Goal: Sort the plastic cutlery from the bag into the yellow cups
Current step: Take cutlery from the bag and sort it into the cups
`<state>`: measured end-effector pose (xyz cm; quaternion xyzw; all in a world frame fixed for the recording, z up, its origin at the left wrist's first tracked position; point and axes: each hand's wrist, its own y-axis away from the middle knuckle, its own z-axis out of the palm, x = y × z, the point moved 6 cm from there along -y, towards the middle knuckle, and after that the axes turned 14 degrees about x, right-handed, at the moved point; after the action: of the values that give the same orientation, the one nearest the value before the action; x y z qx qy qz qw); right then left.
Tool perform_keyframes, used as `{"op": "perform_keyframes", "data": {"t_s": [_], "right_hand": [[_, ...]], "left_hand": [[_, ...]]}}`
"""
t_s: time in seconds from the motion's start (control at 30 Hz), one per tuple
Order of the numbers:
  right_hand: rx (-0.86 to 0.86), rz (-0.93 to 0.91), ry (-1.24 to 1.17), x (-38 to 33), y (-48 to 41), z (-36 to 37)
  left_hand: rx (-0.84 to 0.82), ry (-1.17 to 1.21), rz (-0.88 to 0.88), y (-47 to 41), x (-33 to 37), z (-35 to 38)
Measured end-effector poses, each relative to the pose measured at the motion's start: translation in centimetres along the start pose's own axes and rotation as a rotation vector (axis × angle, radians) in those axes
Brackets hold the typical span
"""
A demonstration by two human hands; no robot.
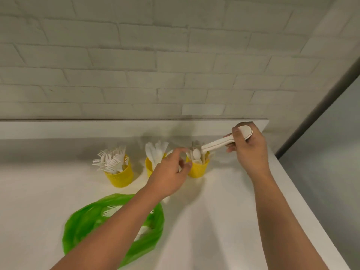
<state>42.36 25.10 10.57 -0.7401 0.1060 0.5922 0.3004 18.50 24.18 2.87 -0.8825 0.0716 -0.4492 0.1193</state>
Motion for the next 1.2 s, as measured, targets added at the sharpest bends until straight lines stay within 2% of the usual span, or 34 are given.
{"op": "perform_keyframes", "data": {"t_s": [0.17,0.37,0.63,0.73,0.83,1.03,1.2], "right_hand": [[-0.020,-0.074,0.147,2.7,-0.4,0.3],[-0.132,-0.218,0.282,5.1,-0.8,2.9],[-0.362,-0.411,0.598,7.2,-1.3,7.2],[-0.359,-0.460,0.618,7.4,-1.0,7.8],[-0.325,-0.573,0.746,8.7,-0.2,8.1],[-0.337,-0.462,0.791,10.8,0.1,8.2],[-0.393,-0.131,0.574,11.9,-0.2,8.5]], "left_hand": [[-0.024,-0.185,0.105,-0.8,0.4,3.5],[-0.021,-0.417,0.124,-2.0,0.3,6.2],[0.048,-0.429,0.134,-2.9,-0.1,6.5],[0.062,-0.416,0.140,-3.2,0.0,6.3],[0.078,-0.414,0.149,-3.2,0.1,6.2],[0.108,-0.400,0.138,-3.2,-0.2,5.9],[0.147,-0.361,0.133,-3.5,-0.1,5.2]]}}
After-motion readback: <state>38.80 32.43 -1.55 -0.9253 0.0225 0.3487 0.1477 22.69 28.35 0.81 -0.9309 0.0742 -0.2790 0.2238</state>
